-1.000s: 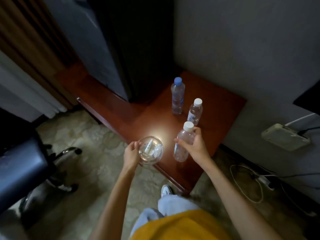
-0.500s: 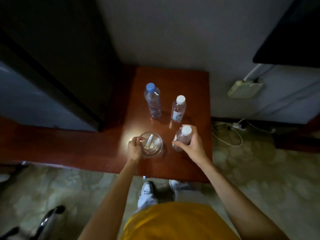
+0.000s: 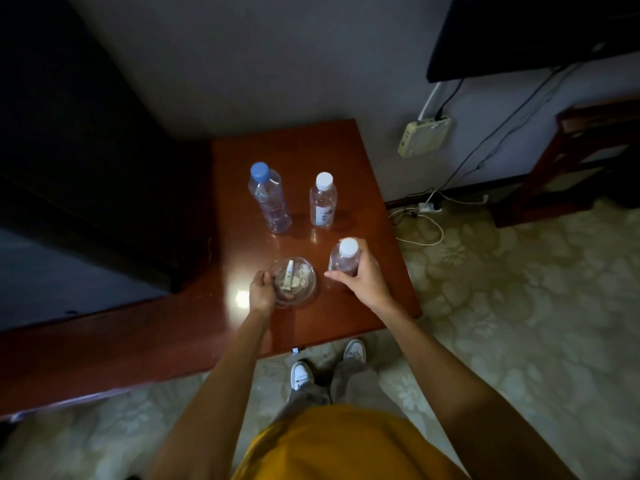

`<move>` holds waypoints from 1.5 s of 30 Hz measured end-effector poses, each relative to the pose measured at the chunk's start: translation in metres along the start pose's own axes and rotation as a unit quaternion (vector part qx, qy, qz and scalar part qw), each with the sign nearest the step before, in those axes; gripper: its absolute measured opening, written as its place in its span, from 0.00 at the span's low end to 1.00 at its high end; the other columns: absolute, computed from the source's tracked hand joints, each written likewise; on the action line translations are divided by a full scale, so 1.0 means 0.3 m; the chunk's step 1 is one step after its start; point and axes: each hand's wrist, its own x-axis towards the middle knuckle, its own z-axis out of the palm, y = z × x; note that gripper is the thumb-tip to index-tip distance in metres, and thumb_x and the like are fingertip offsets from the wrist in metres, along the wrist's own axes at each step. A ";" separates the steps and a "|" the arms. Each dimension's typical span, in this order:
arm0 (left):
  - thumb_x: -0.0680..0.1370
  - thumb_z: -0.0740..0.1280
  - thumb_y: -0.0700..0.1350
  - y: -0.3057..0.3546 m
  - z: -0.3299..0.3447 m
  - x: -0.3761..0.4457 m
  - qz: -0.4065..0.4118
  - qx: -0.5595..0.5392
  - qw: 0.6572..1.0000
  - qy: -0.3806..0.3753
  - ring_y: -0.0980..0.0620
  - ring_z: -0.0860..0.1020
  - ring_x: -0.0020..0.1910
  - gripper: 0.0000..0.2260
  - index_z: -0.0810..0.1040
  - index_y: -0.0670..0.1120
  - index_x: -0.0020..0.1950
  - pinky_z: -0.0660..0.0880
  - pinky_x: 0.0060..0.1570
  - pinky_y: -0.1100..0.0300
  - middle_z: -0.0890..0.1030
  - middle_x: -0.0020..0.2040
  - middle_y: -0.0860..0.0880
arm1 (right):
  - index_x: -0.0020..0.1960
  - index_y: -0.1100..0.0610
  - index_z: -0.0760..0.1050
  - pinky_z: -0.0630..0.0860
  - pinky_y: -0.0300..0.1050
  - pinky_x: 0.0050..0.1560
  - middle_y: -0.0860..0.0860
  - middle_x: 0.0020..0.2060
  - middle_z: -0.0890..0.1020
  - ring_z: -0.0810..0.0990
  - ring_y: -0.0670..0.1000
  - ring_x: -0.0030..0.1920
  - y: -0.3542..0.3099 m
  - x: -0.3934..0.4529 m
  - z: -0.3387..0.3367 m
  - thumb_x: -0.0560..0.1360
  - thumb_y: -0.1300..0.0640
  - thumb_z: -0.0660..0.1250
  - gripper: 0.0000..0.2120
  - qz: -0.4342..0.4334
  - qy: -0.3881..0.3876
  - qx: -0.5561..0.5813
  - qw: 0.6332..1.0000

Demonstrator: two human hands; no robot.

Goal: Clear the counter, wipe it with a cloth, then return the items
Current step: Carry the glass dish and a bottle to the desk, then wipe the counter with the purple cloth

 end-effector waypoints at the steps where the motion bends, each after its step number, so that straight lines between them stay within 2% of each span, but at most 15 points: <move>1: 0.80 0.58 0.57 0.027 -0.008 -0.019 0.007 0.000 1.000 -0.003 0.35 0.84 0.46 0.14 0.79 0.51 0.49 0.80 0.45 0.31 0.85 0.46 0.43 | 0.68 0.50 0.69 0.79 0.42 0.62 0.48 0.59 0.82 0.81 0.47 0.61 -0.001 0.001 0.002 0.63 0.49 0.85 0.39 0.002 0.000 0.002 1.000; 7: 0.86 0.57 0.51 0.268 -0.046 -0.216 -0.018 -0.022 0.999 -0.014 0.35 0.83 0.47 0.09 0.73 0.48 0.52 0.82 0.40 0.33 0.81 0.49 0.40 | 0.69 0.50 0.68 0.72 0.25 0.57 0.47 0.61 0.80 0.78 0.45 0.63 0.003 -0.007 0.015 0.65 0.49 0.84 0.39 0.029 0.004 0.005 1.000; 10: 0.82 0.56 0.64 0.130 -0.077 -0.088 -0.071 -0.060 0.995 -0.032 0.38 0.85 0.45 0.25 0.74 0.43 0.57 0.84 0.35 0.44 0.83 0.49 0.40 | 0.70 0.50 0.67 0.73 0.32 0.61 0.48 0.64 0.79 0.77 0.46 0.64 0.010 -0.014 0.024 0.64 0.49 0.85 0.41 0.043 0.015 0.005 0.999; 12: 0.76 0.56 0.74 0.160 -0.114 -0.131 -0.088 -0.063 0.994 0.020 0.40 0.86 0.43 0.35 0.79 0.41 0.49 0.84 0.33 0.48 0.85 0.46 0.39 | 0.72 0.50 0.65 0.74 0.41 0.66 0.49 0.67 0.77 0.76 0.47 0.66 0.035 -0.030 0.019 0.62 0.48 0.85 0.46 0.054 0.024 0.001 0.998; 14: 0.81 0.59 0.64 0.249 -0.133 -0.266 -0.059 -0.033 0.995 0.075 0.45 0.82 0.37 0.23 0.75 0.45 0.43 0.82 0.42 0.48 0.82 0.39 0.44 | 0.75 0.52 0.63 0.72 0.43 0.69 0.49 0.70 0.75 0.75 0.46 0.69 0.080 -0.063 0.006 0.60 0.45 0.86 0.51 0.065 0.044 -0.003 0.997; 16: 0.84 0.59 0.57 0.271 -0.129 -0.411 -0.011 -0.009 0.995 0.099 0.49 0.79 0.36 0.16 0.74 0.46 0.45 0.76 0.45 0.50 0.80 0.37 0.50 | 0.76 0.54 0.63 0.72 0.42 0.69 0.49 0.72 0.74 0.74 0.45 0.70 0.119 -0.119 -0.021 0.62 0.46 0.85 0.50 0.091 0.079 0.001 0.993; 19: 0.83 0.60 0.59 0.184 -0.098 -0.536 0.067 -0.024 0.997 -0.001 0.49 0.75 0.38 0.17 0.74 0.47 0.43 0.72 0.41 0.48 0.77 0.36 0.50 | 0.75 0.54 0.67 0.75 0.45 0.66 0.49 0.71 0.74 0.76 0.46 0.68 0.205 -0.256 -0.076 0.71 0.52 0.79 0.36 0.150 0.164 0.044 0.974; 23: 0.85 0.61 0.52 0.175 0.010 -0.670 0.085 0.061 0.978 -0.183 0.51 0.73 0.32 0.18 0.75 0.38 0.45 0.71 0.33 0.57 0.76 0.34 0.47 | 0.68 0.55 0.73 0.78 0.49 0.62 0.51 0.62 0.80 0.80 0.51 0.63 0.355 -0.528 -0.165 0.79 0.54 0.73 0.20 0.248 0.212 0.096 0.940; 27: 0.85 0.63 0.50 0.206 0.236 -0.682 0.055 0.157 0.921 -0.353 0.51 0.78 0.30 0.18 0.78 0.34 0.51 0.72 0.28 0.62 0.81 0.39 0.41 | 0.62 0.55 0.76 0.79 0.52 0.58 0.54 0.57 0.83 0.82 0.56 0.58 0.491 -0.824 -0.235 0.80 0.53 0.70 0.12 0.381 0.221 0.099 0.892; 30: 0.84 0.63 0.53 0.206 0.442 -0.682 0.001 0.247 0.858 -0.451 0.48 0.81 0.40 0.20 0.79 0.36 0.60 0.77 0.32 0.61 0.84 0.51 0.36 | 0.57 0.52 0.76 0.81 0.61 0.58 0.57 0.56 0.83 0.83 0.57 0.55 0.599 -1.034 -0.268 0.81 0.49 0.69 0.10 0.452 0.255 0.114 0.847; 33: 0.82 0.63 0.52 0.232 0.658 -0.727 -0.045 0.290 0.830 -0.474 0.47 0.82 0.44 0.19 0.80 0.38 0.62 0.79 0.36 0.58 0.84 0.57 0.37 | 0.61 0.56 0.75 0.81 0.54 0.50 0.55 0.56 0.82 0.83 0.54 0.55 0.656 -1.224 -0.290 0.82 0.46 0.66 0.15 0.507 0.299 0.162 0.792; 35: 0.83 0.61 0.54 0.243 0.796 -0.764 -0.071 0.312 0.821 -0.473 0.49 0.80 0.38 0.17 0.81 0.40 0.56 0.76 0.30 0.62 0.84 0.48 0.40 | 0.62 0.57 0.74 0.80 0.52 0.48 0.56 0.56 0.81 0.82 0.53 0.54 0.706 -1.331 -0.298 0.83 0.44 0.64 0.17 0.532 0.316 0.198 0.760; 38: 0.82 0.64 0.55 0.241 0.975 -0.808 -0.094 0.350 0.803 -0.474 0.50 0.78 0.33 0.14 0.80 0.45 0.49 0.72 0.30 0.63 0.80 0.40 0.47 | 0.61 0.63 0.75 0.79 0.59 0.54 0.62 0.56 0.81 0.81 0.59 0.52 0.793 -1.441 -0.338 0.84 0.48 0.64 0.18 0.571 0.341 0.273 0.695; 40: 0.79 0.67 0.56 0.227 1.076 -0.821 -0.088 0.380 0.793 -0.468 0.46 0.82 0.38 0.16 0.83 0.43 0.51 0.75 0.36 0.58 0.83 0.42 0.45 | 0.64 0.65 0.74 0.78 0.62 0.57 0.63 0.57 0.80 0.80 0.61 0.53 0.851 -1.488 -0.392 0.85 0.50 0.62 0.19 0.580 0.362 0.299 0.666; 45: 0.80 0.69 0.54 0.227 1.266 -0.887 -0.082 0.415 0.793 -0.438 0.44 0.83 0.46 0.17 0.84 0.41 0.56 0.81 0.54 0.46 0.86 0.48 0.43 | 0.65 0.70 0.73 0.78 0.66 0.60 0.66 0.54 0.81 0.81 0.65 0.57 0.956 -1.454 -0.717 0.85 0.50 0.61 0.22 0.558 0.374 0.294 0.680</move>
